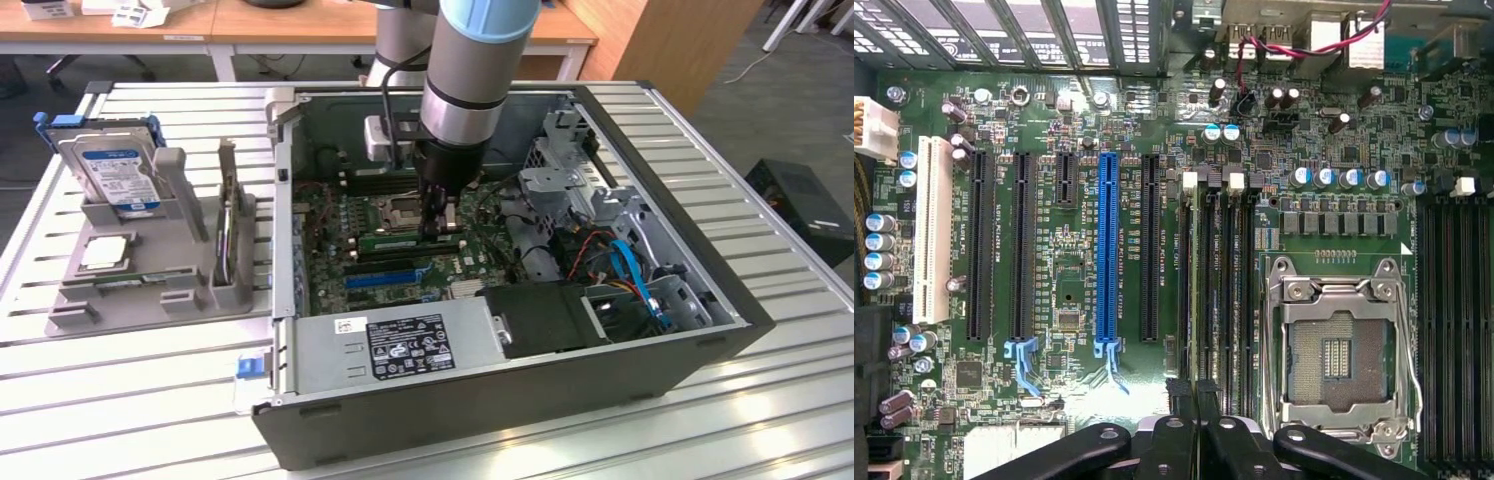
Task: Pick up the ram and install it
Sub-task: 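Insert the ram into the slot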
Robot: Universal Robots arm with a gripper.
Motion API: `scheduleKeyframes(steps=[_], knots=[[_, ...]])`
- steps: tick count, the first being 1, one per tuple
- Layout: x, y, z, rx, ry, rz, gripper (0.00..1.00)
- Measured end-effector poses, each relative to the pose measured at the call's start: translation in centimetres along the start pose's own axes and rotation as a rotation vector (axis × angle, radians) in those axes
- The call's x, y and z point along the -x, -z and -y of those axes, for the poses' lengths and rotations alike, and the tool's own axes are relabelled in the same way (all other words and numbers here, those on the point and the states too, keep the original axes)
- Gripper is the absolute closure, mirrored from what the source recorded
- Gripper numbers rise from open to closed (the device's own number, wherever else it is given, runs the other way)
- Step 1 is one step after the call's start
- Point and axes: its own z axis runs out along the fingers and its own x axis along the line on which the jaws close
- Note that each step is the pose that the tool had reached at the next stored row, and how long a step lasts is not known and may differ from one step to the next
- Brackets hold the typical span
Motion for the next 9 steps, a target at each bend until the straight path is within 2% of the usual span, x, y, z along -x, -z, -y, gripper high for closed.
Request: scheduleKeyframes(steps=[9], knots=[[0.00, 0.00, 0.00, 0.0004, 0.007, 0.0005, 0.88]])
